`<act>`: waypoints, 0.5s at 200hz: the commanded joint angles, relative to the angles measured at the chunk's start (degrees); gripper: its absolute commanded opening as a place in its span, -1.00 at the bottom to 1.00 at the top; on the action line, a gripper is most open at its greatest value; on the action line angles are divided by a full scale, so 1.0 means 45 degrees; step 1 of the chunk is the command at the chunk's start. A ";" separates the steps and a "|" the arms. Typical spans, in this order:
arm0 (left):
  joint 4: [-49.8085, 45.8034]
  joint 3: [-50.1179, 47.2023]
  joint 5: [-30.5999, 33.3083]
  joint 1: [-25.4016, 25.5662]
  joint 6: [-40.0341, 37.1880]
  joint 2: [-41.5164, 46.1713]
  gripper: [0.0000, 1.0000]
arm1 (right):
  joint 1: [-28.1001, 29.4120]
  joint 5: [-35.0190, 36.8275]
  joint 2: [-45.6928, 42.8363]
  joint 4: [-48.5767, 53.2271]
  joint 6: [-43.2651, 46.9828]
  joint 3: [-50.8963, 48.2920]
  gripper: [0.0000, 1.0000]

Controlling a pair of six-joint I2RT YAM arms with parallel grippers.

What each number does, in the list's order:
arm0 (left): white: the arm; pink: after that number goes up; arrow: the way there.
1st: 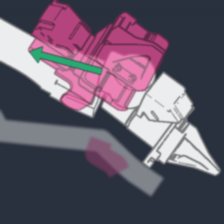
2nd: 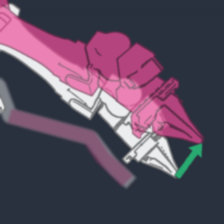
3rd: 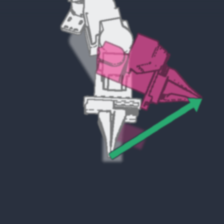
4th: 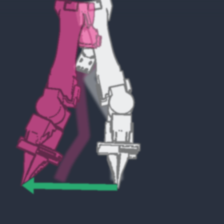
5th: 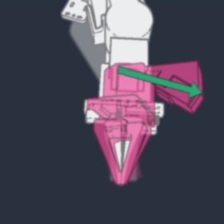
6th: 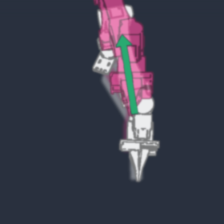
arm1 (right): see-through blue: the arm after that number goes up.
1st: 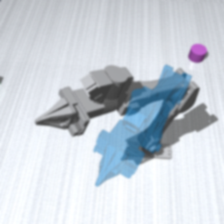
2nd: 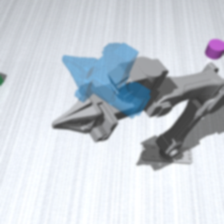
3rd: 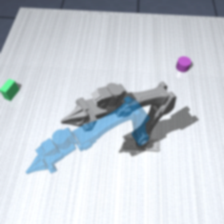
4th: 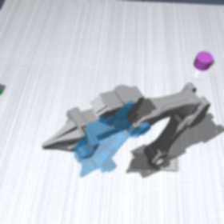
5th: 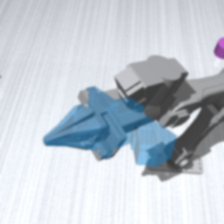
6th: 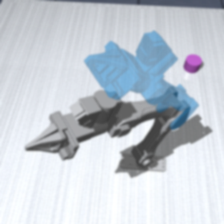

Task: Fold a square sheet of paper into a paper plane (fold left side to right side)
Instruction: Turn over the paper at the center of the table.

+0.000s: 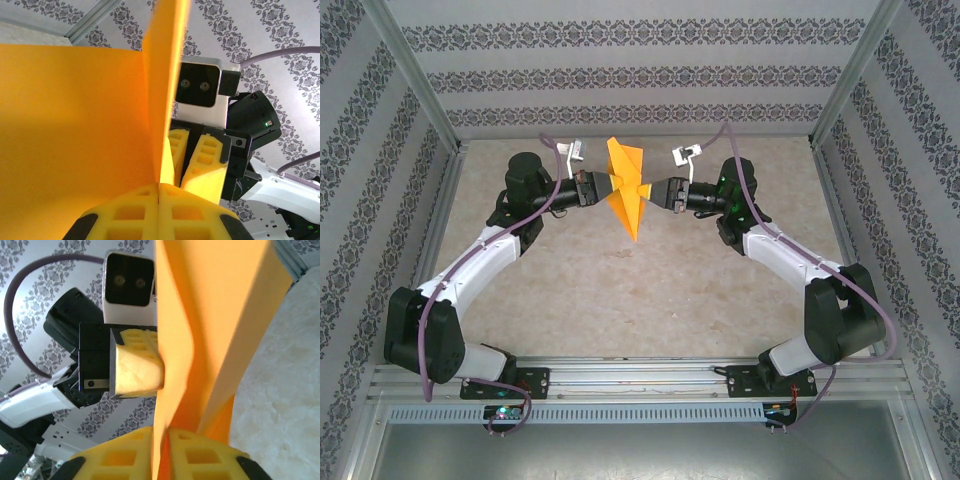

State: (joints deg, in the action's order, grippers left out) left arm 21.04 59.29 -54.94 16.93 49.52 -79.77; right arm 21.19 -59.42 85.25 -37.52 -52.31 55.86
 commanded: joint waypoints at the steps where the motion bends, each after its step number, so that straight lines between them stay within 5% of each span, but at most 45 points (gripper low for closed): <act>1: 0.0692 0.0244 0.0219 0.0096 -0.0043 0.0324 -0.99 | -0.0363 0.0215 -0.0688 -0.0098 0.0110 -0.0217 -0.49; 47: 0.1096 0.0251 0.0392 0.0139 0.0034 0.0245 -0.99 | -0.1111 0.1071 -0.2062 0.2041 0.1026 -0.1472 0.19; 100: 0.1154 0.0307 0.0353 0.0184 0.0066 0.0065 -0.99 | 0.0016 0.1628 -0.2409 0.2227 0.1025 -0.2281 0.78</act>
State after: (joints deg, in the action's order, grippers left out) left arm 22.41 59.29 -53.32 17.02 49.58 -79.77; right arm 18.59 -54.02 75.37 -27.92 -49.08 46.30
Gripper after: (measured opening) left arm 0.055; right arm 0.870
